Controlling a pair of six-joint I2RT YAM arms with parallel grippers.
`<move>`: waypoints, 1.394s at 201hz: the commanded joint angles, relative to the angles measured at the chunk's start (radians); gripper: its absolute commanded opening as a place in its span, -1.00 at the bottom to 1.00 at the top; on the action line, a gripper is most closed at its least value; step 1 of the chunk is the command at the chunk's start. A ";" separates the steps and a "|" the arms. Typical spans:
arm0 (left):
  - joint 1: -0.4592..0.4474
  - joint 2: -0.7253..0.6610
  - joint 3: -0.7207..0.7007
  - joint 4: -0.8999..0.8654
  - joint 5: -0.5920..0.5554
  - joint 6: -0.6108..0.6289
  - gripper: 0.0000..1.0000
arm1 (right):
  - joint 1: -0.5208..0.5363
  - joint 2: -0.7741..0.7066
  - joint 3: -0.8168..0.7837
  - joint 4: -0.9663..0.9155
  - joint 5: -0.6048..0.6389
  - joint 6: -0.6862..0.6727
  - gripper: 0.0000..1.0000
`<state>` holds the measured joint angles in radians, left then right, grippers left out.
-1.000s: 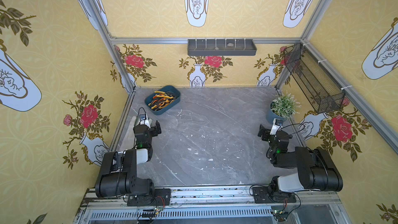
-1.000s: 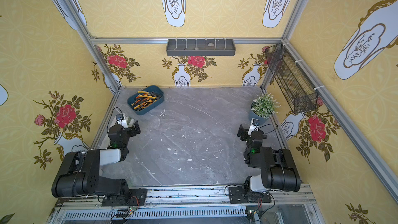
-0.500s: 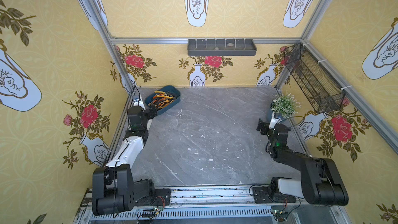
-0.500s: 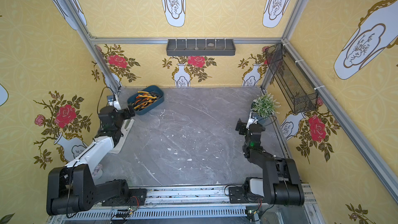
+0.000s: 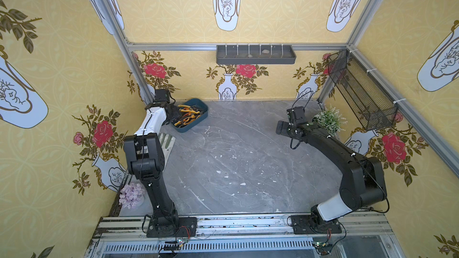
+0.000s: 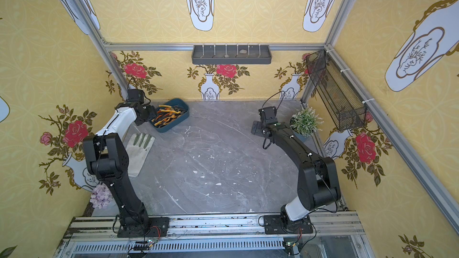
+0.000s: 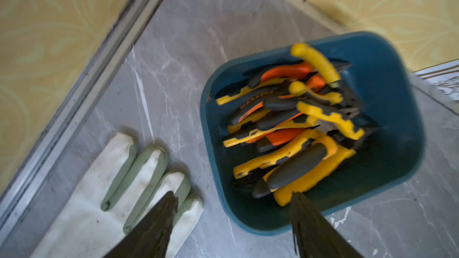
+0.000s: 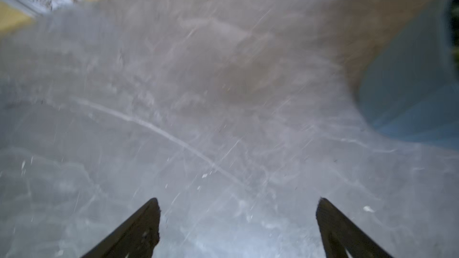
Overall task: Take the pliers out of the storage box
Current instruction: Move the storage box to the center of the board.
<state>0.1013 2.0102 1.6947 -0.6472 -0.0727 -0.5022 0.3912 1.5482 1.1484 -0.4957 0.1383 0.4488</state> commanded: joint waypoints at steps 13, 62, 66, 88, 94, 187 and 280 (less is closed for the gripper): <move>0.017 0.053 0.012 -0.028 0.078 -0.120 0.16 | 0.035 -0.023 -0.048 -0.034 -0.119 0.071 0.95; 0.033 0.116 0.014 -0.007 0.083 -0.177 -0.04 | 0.048 -0.034 -0.104 -0.004 -0.137 0.094 0.95; 0.035 0.122 0.015 -0.004 0.085 -0.179 -0.04 | 0.049 -0.034 -0.105 -0.004 -0.135 0.093 0.95; 0.044 0.153 0.027 0.001 0.094 -0.188 -0.17 | 0.050 -0.031 -0.105 -0.005 -0.128 0.096 0.95; 0.045 0.157 0.031 0.000 0.096 -0.192 -0.24 | 0.051 -0.028 -0.108 -0.005 -0.128 0.098 0.95; 0.023 0.002 -0.245 0.070 0.214 -0.298 -0.24 | 0.064 0.012 -0.115 0.029 -0.166 0.118 0.95; -0.168 -0.209 -0.558 0.133 0.161 -0.333 -0.21 | 0.064 -0.103 -0.158 -0.008 -0.175 0.120 0.95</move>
<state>-0.0109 1.8351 1.1957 -0.3866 0.0837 -0.8276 0.4534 1.4734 1.0012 -0.4923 -0.0429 0.5568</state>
